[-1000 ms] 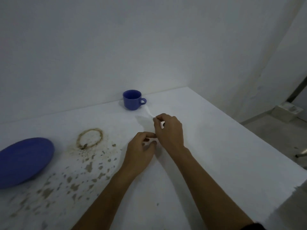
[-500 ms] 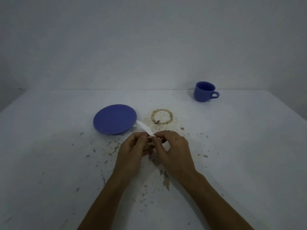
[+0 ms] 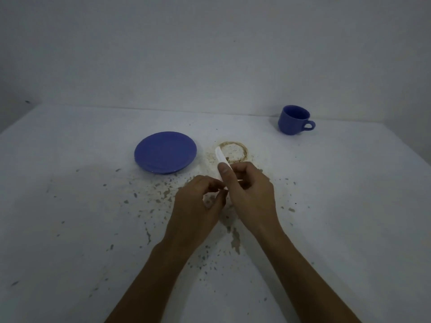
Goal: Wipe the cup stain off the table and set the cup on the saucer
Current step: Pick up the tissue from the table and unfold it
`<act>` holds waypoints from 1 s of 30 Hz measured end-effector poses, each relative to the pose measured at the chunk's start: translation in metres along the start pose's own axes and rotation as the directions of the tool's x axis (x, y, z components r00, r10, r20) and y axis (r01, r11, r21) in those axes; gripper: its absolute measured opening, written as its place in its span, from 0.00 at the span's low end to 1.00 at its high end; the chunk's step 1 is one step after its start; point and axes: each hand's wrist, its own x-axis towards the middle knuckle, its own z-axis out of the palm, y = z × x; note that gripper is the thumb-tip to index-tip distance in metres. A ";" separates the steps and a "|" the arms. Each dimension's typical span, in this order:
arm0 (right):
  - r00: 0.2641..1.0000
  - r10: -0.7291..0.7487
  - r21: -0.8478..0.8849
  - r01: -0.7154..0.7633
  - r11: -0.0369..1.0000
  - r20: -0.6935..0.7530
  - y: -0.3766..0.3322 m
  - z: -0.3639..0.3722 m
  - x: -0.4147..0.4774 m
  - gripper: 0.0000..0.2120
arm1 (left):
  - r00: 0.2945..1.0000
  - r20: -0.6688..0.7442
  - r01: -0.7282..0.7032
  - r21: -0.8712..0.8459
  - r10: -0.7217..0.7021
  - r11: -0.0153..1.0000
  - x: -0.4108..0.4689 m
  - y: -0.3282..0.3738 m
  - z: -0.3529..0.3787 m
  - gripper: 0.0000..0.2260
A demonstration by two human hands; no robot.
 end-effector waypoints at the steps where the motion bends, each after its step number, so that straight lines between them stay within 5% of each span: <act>1: 1.000 -0.004 0.003 0.004 1.000 -0.016 0.000 0.000 -0.001 0.05 | 1.000 -0.004 -0.020 -0.007 0.020 1.000 0.000 0.001 0.000 0.08; 8: 1.000 -0.017 0.061 0.015 0.998 0.024 0.004 -0.008 -0.005 0.09 | 0.995 -0.044 0.075 -0.300 -0.092 0.951 0.001 0.008 -0.004 0.05; 17: 0.968 -0.124 0.189 0.083 0.979 0.220 0.008 -0.026 0.005 0.08 | 0.988 0.034 0.153 -0.354 -0.151 0.922 0.004 0.004 -0.007 0.06; 24: 0.966 0.161 0.242 -0.208 0.948 0.200 0.004 -0.035 0.008 0.14 | 0.945 0.023 0.303 -0.430 -0.325 0.850 0.009 -0.004 -0.013 0.10; 26: 0.955 0.260 0.174 -0.283 0.943 0.144 0.000 -0.037 0.012 0.16 | 0.934 0.069 0.341 -0.465 -0.351 0.817 0.013 -0.006 -0.018 0.09; 30: 0.987 0.015 -0.192 0.017 0.981 0.163 -0.001 -0.042 0.019 0.17 | 0.960 0.154 0.279 -0.420 -0.235 0.864 0.018 -0.008 -0.026 0.10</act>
